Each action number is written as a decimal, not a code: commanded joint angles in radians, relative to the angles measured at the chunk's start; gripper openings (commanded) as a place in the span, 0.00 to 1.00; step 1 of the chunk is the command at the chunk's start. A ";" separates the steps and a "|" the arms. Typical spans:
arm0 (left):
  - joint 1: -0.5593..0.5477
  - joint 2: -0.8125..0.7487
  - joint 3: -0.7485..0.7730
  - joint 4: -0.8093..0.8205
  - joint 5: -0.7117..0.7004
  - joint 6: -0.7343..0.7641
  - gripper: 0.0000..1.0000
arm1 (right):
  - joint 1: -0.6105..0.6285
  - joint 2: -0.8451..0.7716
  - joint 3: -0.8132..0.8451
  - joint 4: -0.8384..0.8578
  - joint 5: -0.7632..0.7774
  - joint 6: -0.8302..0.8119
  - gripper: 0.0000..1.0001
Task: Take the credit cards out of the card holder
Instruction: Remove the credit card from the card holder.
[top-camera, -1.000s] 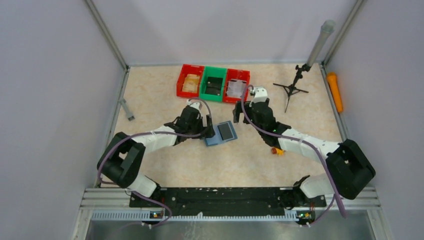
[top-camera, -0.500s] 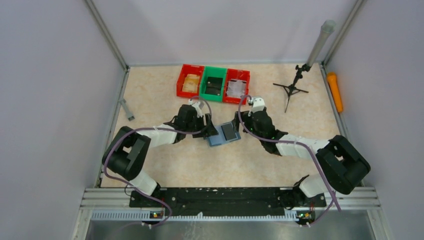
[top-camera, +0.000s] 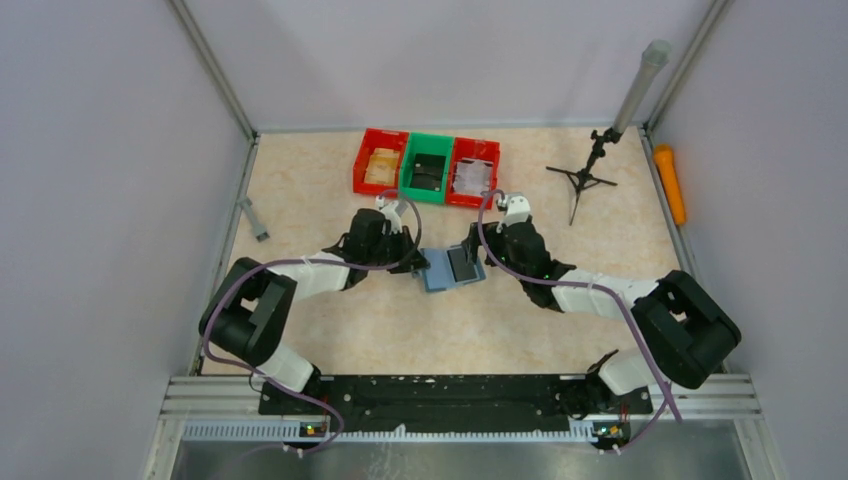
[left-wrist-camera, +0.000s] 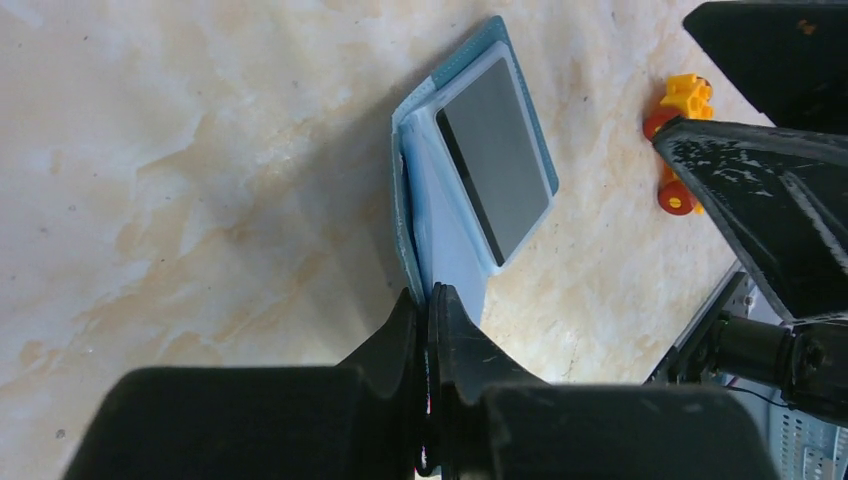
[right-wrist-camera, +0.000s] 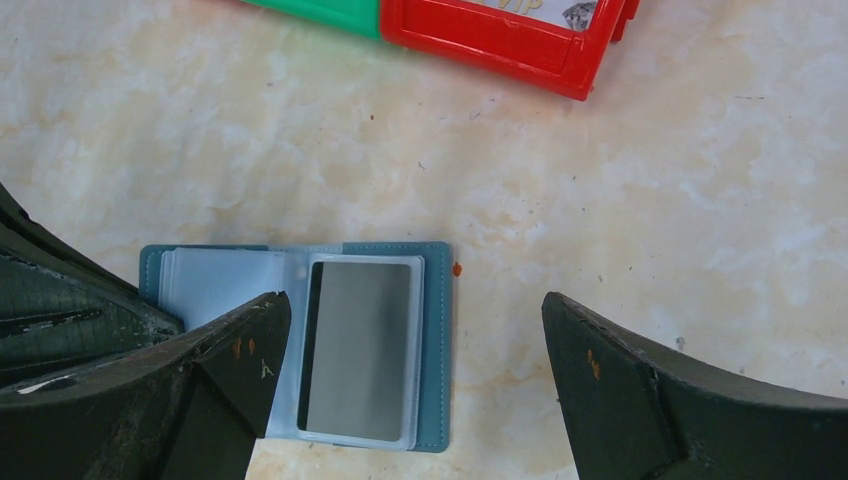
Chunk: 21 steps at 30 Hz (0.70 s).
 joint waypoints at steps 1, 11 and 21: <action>0.003 -0.049 0.056 0.020 0.018 0.003 0.02 | -0.002 -0.012 0.010 0.031 -0.019 0.022 0.99; -0.004 0.003 0.042 0.254 0.049 0.010 0.00 | -0.124 -0.018 -0.064 0.156 -0.194 0.105 0.99; -0.021 -0.074 -0.056 0.466 0.131 -0.027 0.00 | -0.191 -0.072 -0.290 0.589 -0.268 0.157 0.99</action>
